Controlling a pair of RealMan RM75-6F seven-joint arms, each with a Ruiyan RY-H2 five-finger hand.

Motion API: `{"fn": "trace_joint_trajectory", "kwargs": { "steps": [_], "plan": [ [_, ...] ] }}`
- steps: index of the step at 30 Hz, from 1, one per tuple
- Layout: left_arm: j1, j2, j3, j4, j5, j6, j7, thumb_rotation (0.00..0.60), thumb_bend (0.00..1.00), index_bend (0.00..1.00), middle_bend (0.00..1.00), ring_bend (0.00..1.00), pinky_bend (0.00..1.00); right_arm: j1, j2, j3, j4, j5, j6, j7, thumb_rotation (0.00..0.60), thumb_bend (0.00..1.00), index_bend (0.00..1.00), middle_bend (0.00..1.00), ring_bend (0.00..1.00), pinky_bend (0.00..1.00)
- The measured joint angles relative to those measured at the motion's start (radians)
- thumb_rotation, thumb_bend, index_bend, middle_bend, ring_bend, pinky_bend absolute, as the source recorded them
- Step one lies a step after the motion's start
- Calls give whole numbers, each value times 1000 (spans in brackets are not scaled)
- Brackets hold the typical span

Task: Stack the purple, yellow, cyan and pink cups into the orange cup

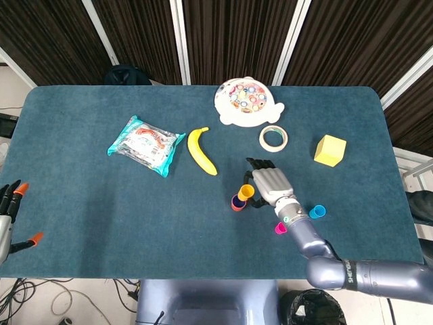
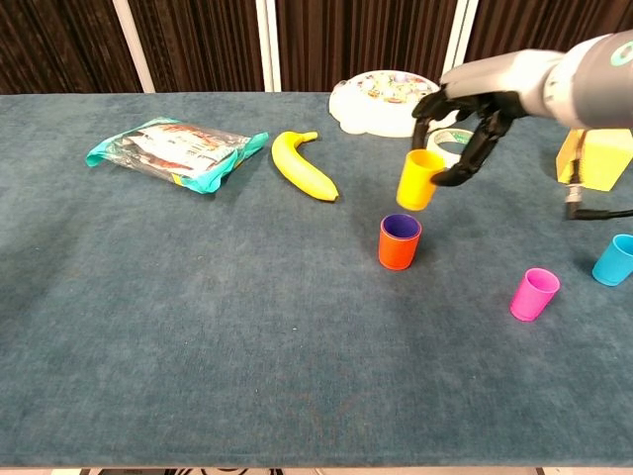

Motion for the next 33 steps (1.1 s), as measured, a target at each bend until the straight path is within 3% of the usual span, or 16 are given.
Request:
{"fn": "trace_joint_trajectory", "kwargs": {
  "steps": [16,33],
  "plan": [
    [-4,0,2,1,-2,-9,-1,600,0,0,0,0,38,35,-83,-23,43,29,49,-37,600,408,457,0,15,9],
    [-5,-6,5,3,1,-11,10,600,0,0,0,0,38,25,-72,-39,46,35,34,-28,600,409,457,0,15,11]
  ]
}}
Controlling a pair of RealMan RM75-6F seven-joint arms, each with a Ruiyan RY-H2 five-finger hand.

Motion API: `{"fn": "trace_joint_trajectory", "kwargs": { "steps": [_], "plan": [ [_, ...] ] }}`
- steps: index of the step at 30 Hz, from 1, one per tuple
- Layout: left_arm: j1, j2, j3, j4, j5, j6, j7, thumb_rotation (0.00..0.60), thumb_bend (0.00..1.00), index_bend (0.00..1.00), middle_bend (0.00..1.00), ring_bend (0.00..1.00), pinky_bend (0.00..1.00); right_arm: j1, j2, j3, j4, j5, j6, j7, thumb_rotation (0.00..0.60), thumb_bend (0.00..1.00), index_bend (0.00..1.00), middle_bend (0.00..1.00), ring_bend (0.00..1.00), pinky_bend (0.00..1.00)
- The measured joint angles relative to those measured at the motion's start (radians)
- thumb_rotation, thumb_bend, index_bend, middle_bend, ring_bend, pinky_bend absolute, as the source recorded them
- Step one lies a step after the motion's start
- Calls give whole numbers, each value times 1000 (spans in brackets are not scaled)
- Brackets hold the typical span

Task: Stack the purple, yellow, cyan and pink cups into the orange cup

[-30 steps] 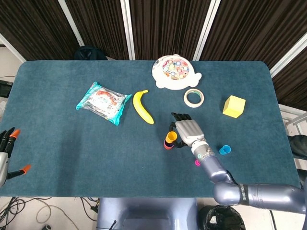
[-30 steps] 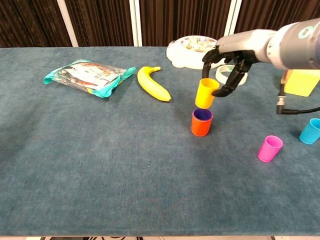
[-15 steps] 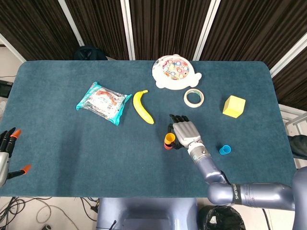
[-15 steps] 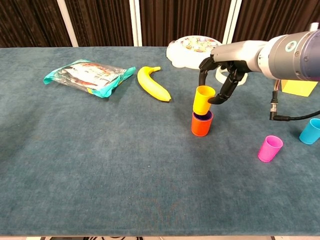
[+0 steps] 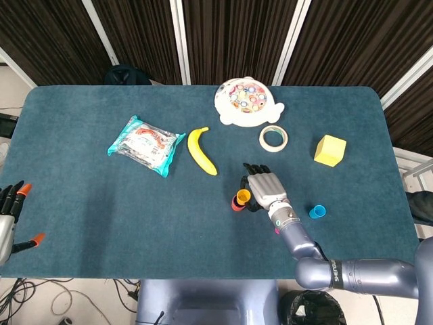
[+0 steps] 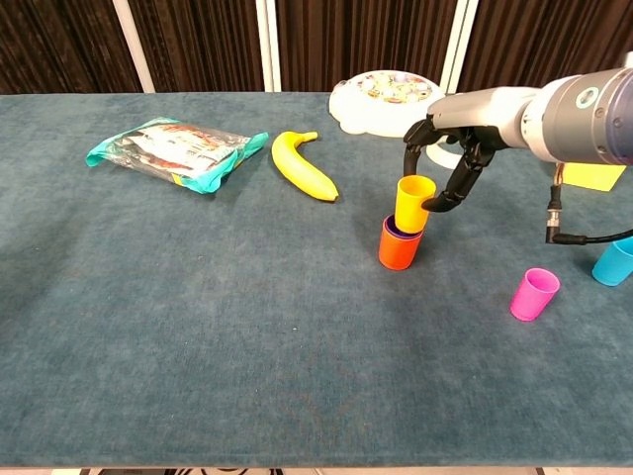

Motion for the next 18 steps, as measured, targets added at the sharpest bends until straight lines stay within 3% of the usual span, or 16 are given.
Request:
{"fn": "trace_joint_trajectory", "kwargs": {
  "steps": [13,18],
  "plan": [
    [-2,-3,-1,4,-1,-2,1,600,0,0,0,0,38,-4,-16,-11,16,-3,-10,9,600,408,450,0,15,11],
    [-1,-1,-1,2,-1,0,-1,600,0,0,0,0,38,-5,-22,-17,22,-1,-16,11,600,402,252,0,16,11]
  ]
}}
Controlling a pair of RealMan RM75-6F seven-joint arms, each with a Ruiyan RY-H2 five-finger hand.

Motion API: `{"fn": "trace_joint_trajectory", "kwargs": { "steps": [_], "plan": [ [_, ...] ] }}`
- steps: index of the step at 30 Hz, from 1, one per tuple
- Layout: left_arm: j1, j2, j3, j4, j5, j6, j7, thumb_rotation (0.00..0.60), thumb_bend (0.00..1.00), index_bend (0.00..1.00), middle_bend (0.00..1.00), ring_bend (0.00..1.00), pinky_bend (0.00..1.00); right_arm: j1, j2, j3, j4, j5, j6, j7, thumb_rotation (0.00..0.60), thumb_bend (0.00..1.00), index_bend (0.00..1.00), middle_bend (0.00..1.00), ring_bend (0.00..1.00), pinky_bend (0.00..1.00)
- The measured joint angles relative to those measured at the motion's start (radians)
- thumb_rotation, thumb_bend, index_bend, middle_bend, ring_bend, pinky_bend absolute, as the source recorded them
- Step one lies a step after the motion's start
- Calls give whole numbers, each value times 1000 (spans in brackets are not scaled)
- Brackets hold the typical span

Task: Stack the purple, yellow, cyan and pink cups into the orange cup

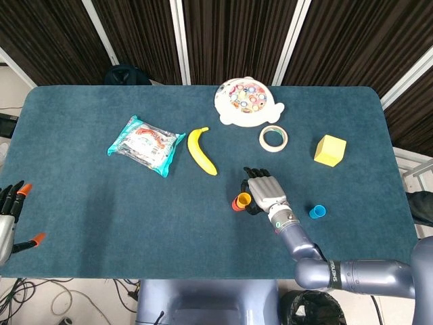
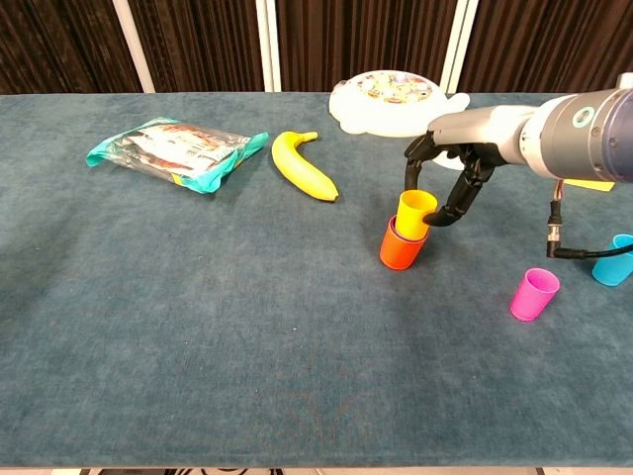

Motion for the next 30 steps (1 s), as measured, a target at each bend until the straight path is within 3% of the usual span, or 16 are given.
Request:
{"fn": "trace_joint_trajectory", "kwargs": {
  "steps": [6,10,21,30],
  "plan": [
    [-1,1,1,1,4,1,-4,600,0,0,0,0,38,6,11,-11,-4,12,-14,-14,600,276,68,0,16,11],
    [0,0,0,2,2,1,-4,600,0,0,0,0,38,7,24,-15,-15,12,-8,-21,600,213,7,0,15,11],
    [-1,-2,-3,4,-4,1,3,600,0,0,0,0,38,-40,142,-9,-57,-33,43,13,600,214,36,0,16,11],
    [1,-9,0,-2,1,8,22,600,0,0,0,0,38,-171,307,-94,-93,-175,63,73,600,213,106,0,15,11]
  ]
}}
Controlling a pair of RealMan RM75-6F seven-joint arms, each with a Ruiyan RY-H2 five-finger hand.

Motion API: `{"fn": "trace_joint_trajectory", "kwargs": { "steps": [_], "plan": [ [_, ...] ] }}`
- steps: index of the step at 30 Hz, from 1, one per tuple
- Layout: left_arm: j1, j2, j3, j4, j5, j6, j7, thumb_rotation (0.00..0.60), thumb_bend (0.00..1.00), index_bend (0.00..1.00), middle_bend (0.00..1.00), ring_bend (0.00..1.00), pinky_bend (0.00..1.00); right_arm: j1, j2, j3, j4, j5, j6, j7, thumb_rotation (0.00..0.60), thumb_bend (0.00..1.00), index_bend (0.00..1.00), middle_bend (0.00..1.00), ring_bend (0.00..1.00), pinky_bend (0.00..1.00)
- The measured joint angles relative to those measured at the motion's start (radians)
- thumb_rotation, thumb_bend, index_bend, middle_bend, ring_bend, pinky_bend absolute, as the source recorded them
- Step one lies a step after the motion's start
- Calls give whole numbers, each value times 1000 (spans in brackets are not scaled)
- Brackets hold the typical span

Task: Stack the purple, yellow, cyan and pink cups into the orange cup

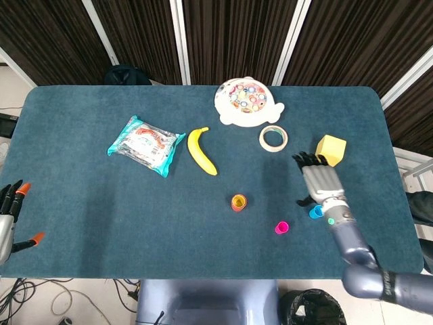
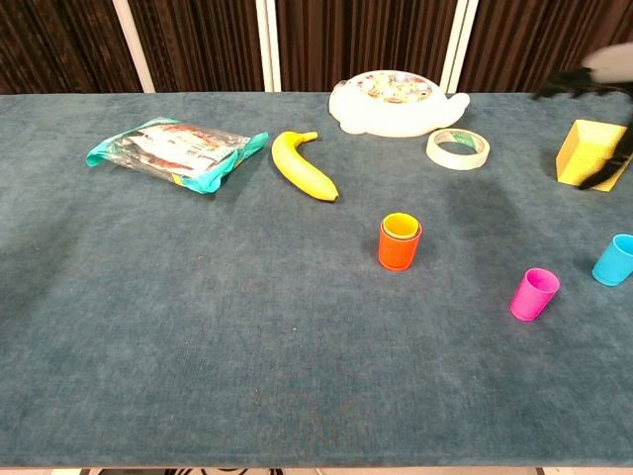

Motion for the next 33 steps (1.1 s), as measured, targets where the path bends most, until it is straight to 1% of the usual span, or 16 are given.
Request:
{"fn": "trace_joint_trajectory", "kwargs": {
  "steps": [4,7,10,15,21,25,33],
  "plan": [
    [-3,-9,6,1,5,-8,11,600,0,0,0,0,38,-66,25,-44,-5,-107,1,42,600,213,123,0,15,11],
    [-6,-14,8,2,6,-15,15,600,0,0,0,0,38,-109,28,-72,1,-164,-6,74,600,213,137,0,15,11],
    [-6,-14,7,4,5,-13,14,600,0,0,0,0,38,-127,14,-84,21,-179,-18,87,600,213,152,0,15,11],
    [-6,-13,3,7,-2,-14,9,600,0,0,0,0,38,-141,-25,-88,60,-177,-38,95,600,213,212,0,15,11],
    [-5,-14,-1,7,-9,-11,8,600,0,0,0,0,38,-151,-77,-79,116,-171,-45,98,600,214,274,0,15,11],
    [-5,-13,-1,6,-4,-7,3,600,0,0,0,0,38,-159,-106,-71,151,-165,-40,89,600,214,293,0,15,11],
    [-4,-10,0,9,2,-3,-5,600,0,0,0,0,38,-177,-122,-62,180,-159,-39,84,600,215,337,0,15,11]
  ]
}}
